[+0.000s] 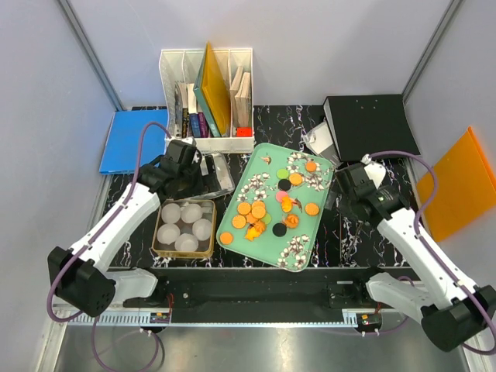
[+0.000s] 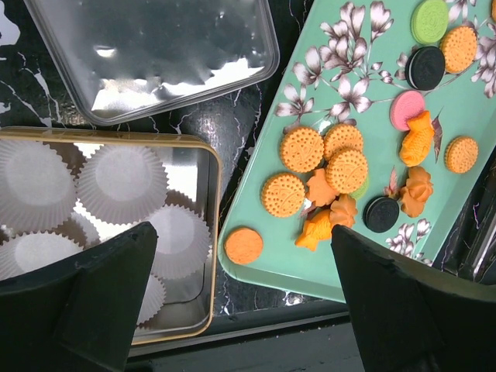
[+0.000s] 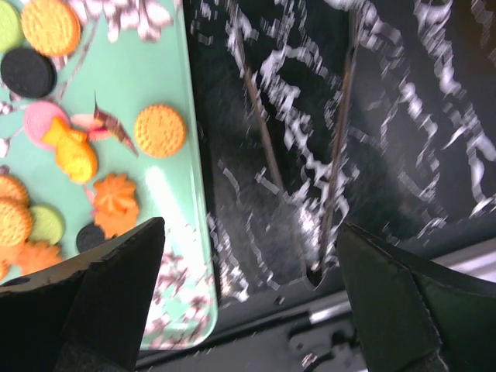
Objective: Pack the cookies
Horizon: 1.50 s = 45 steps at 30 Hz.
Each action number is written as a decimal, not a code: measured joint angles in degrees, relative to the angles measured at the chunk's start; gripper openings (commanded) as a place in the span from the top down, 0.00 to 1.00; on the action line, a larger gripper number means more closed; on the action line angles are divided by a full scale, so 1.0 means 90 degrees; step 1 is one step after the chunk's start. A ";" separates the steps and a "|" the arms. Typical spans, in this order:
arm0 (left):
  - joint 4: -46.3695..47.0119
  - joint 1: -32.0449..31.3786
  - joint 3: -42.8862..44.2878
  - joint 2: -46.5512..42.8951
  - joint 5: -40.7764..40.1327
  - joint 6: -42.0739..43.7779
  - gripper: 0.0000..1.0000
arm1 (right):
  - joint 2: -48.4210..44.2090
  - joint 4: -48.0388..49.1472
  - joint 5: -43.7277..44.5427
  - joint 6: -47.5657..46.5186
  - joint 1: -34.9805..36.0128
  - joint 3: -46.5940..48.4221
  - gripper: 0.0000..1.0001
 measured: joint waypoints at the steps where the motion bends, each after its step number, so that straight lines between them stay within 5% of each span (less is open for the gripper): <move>1: 0.0058 0.0000 -0.0053 0.0000 0.0032 -0.0002 0.01 | 0.0119 -0.0085 -0.0136 0.0158 0.0000 0.0044 0.00; 9: 0.0223 -0.0022 -0.0197 0.0007 0.0369 -0.0029 0.01 | 0.0296 -0.0398 -0.0867 0.1384 0.0002 -0.0665 0.00; 20: 0.0350 -0.0041 -0.0340 0.0007 0.0583 -0.0029 0.01 | -0.0420 -0.0619 -0.0372 0.2489 0.0000 -0.1438 0.00; 30: 0.0415 -0.0168 -0.0449 0.0005 0.0748 -0.0068 0.01 | 0.1358 -0.0160 -0.0121 0.2548 -0.0019 -0.1525 0.00; 45: 0.0442 -0.0189 -0.0554 -0.0005 0.0804 -0.0073 0.01 | 0.2310 0.0852 -0.0612 0.1795 -0.1144 -0.1549 0.04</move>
